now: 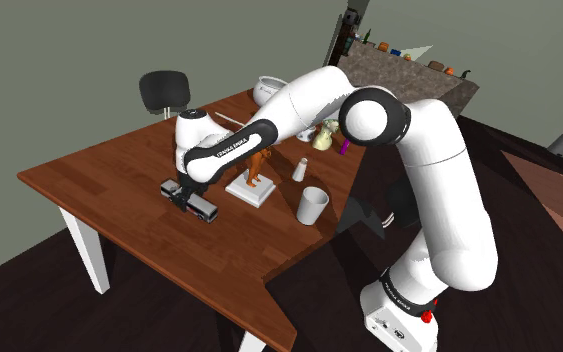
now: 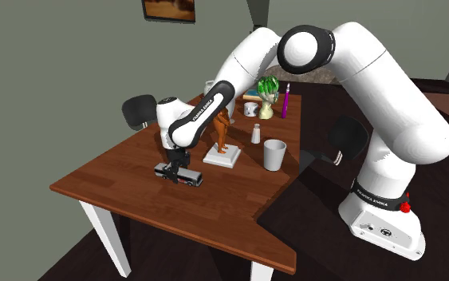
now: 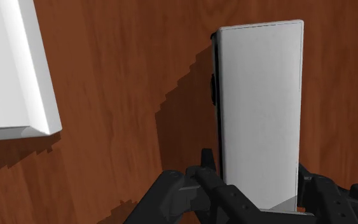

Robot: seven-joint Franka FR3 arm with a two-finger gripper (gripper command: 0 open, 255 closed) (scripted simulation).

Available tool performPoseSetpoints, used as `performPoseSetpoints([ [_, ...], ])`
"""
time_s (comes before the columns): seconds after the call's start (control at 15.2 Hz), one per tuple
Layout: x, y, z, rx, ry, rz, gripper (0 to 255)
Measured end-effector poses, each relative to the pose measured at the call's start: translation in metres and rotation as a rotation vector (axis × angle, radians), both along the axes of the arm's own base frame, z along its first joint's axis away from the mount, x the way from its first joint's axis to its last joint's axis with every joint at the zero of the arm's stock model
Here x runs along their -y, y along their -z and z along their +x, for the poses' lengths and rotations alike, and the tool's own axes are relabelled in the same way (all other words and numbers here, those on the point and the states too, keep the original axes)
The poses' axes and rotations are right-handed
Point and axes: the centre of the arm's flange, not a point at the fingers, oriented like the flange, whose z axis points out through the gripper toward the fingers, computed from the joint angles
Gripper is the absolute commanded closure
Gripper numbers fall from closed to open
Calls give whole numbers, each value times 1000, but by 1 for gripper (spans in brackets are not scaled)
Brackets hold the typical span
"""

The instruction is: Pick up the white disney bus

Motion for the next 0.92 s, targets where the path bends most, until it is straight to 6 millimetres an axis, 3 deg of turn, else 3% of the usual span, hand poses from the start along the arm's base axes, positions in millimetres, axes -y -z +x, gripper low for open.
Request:
performPoseSetpoints([
  [0.46, -1, -2, 0, 0, 0, 0, 255],
  [0.92, -1, -37, -1, 0, 0, 0, 255],
])
